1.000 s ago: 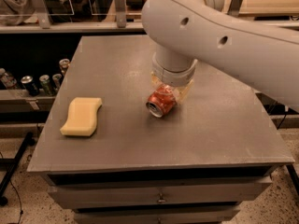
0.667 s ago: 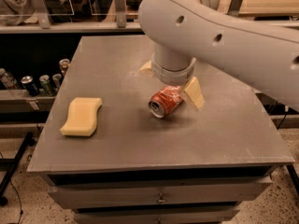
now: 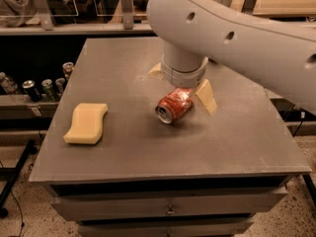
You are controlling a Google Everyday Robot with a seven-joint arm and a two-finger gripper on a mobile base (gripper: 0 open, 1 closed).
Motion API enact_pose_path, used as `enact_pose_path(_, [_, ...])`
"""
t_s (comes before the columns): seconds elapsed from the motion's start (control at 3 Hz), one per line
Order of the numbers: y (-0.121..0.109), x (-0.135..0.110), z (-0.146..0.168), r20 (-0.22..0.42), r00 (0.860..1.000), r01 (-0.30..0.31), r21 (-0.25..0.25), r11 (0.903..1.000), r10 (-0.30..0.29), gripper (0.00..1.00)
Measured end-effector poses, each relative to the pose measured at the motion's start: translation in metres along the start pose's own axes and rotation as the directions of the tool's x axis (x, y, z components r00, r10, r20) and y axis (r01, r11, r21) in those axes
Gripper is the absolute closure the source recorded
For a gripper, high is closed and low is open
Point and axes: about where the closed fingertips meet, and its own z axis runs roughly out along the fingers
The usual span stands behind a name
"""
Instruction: Knock coke can over
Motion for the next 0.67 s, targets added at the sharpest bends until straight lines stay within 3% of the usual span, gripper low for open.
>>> enact_pose_path(0.67, [-0.0031, 0.0124, 0.0043, 0.022, 0.999, -0.048, -0.042, 0.998, 0.049, 0.0])
